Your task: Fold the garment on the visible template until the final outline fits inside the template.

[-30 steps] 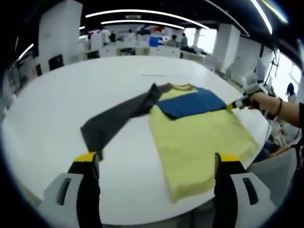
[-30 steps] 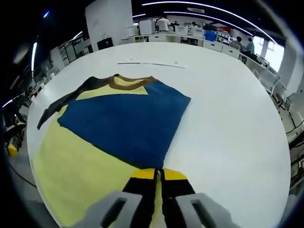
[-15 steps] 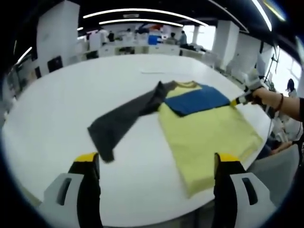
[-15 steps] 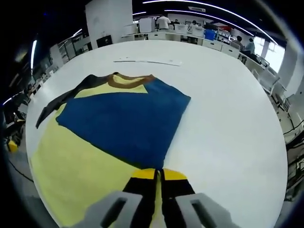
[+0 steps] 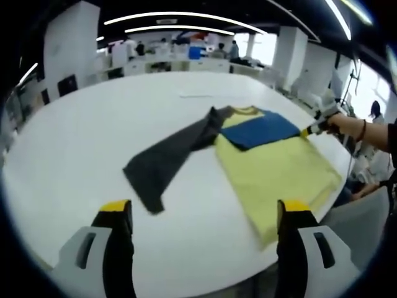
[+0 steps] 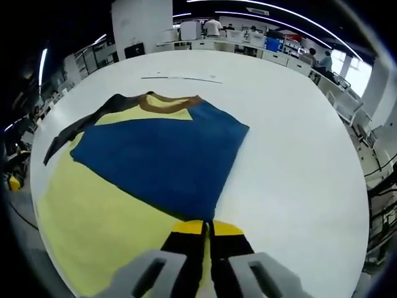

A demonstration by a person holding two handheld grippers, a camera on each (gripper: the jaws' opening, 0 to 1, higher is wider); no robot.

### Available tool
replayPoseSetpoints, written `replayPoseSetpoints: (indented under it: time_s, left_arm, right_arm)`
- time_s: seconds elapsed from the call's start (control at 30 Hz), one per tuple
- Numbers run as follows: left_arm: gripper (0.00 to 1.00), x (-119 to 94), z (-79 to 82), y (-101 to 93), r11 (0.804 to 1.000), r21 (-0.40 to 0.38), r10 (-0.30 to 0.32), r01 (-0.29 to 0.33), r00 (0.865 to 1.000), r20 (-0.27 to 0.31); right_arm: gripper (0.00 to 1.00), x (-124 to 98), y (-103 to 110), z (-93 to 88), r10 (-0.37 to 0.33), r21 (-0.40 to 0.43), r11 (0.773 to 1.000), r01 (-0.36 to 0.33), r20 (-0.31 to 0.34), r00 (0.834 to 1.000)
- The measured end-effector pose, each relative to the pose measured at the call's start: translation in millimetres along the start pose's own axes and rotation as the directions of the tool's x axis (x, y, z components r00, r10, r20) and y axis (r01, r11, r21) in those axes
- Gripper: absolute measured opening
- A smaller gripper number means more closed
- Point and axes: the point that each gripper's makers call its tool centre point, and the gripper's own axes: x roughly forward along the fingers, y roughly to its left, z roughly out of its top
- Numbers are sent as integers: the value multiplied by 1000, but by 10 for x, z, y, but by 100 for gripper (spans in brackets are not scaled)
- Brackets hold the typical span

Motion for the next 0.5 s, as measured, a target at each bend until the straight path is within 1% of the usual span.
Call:
replayPoseSetpoints:
  time_s: [0.3,0.5]
  left_arm:
    - [89,0,37,-11,1000,5,-7,7,1000,12]
    - [88,-1,43,-11,1000,9,-12,11,1000,13]
  right_arm:
    - [0,-18,-198,-25,-28,8,1000,28,-11,1000]
    - [0,-28,-273,-36,-41,12,999,41,-16,999]
